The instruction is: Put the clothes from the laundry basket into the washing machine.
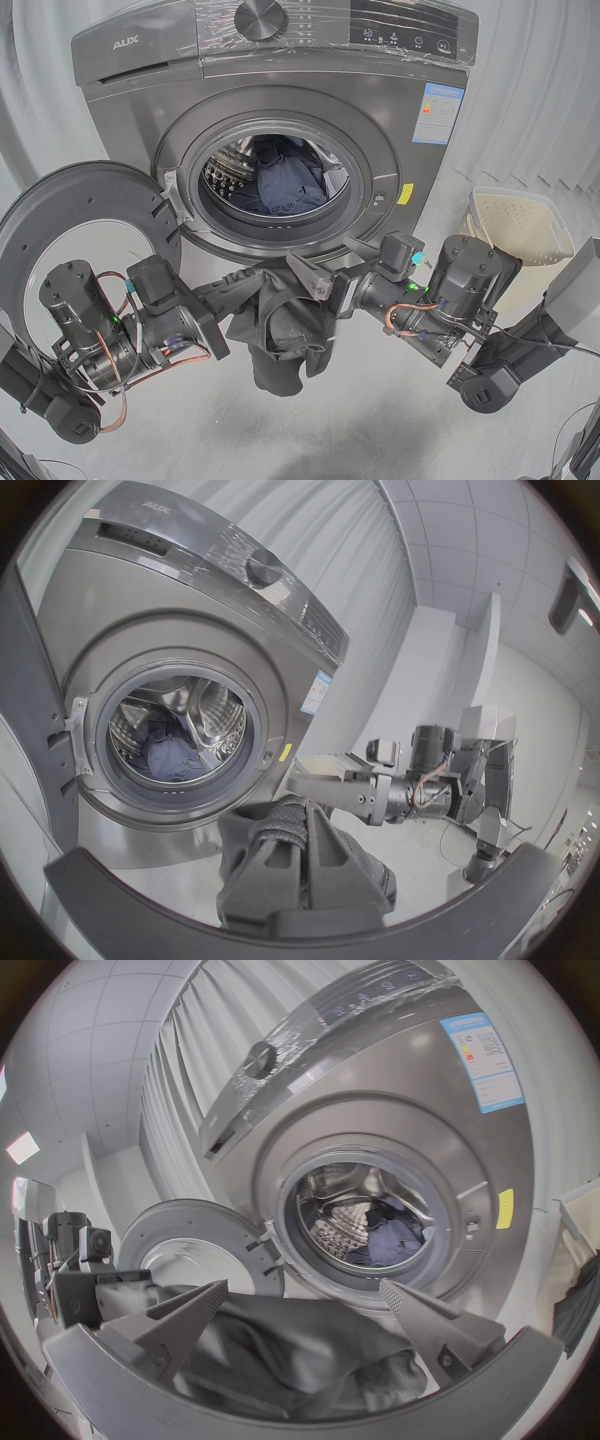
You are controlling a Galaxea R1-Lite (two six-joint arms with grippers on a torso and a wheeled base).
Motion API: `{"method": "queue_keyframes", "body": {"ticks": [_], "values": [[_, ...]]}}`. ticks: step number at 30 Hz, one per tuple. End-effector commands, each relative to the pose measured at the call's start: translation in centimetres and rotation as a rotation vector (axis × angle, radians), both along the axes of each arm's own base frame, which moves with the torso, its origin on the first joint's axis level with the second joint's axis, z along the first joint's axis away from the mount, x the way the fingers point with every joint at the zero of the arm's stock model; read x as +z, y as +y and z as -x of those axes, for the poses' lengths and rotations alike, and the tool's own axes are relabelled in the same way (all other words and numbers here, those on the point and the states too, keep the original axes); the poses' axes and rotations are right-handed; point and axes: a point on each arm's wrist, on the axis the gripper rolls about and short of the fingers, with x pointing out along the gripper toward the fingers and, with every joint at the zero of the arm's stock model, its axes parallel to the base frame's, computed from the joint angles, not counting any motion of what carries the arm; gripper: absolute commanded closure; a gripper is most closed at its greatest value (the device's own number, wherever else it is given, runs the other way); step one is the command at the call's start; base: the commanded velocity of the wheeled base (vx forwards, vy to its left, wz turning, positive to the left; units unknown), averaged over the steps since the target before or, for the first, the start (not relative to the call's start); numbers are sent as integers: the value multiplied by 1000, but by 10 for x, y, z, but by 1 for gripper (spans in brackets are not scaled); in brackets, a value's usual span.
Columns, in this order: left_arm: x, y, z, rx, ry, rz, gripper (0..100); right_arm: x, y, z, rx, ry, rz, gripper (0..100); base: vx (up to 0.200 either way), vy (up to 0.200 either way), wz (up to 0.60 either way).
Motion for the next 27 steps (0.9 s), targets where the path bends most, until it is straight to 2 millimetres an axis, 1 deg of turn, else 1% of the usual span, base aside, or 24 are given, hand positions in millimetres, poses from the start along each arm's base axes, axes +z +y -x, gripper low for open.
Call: {"method": "queue_keyframes", "body": {"ticks": [1,2,6,7,12,20,25,27], "values": [[7,6,-9,33,-13,38,100,4,-21,-4,-51,7,6,0,0,0,0],[11,6,-12,35,-15,70,100,-1,-30,-6,-75,23,22,0,0,0,0],[15,6,-12,32,-25,94,100,-14,-41,-6,-102,59,67,0,0,0,0],[15,6,-12,32,-25,94,100,-14,-41,-6,-102,59,67,0,0,0,0],[22,5,-12,27,-50,111,100,-31,-48,-1,-110,113,117,0,0,0,0],[32,3,-13,23,-111,147,100,-46,-46,-1,-103,152,152,0,0,0,0],[37,3,-12,20,-141,164,100,-61,-43,-6,-101,179,175,0,0,0,0],[39,4,-12,20,-150,168,100,-63,-41,-8,-101,182,178,0,0,0,0]]}}
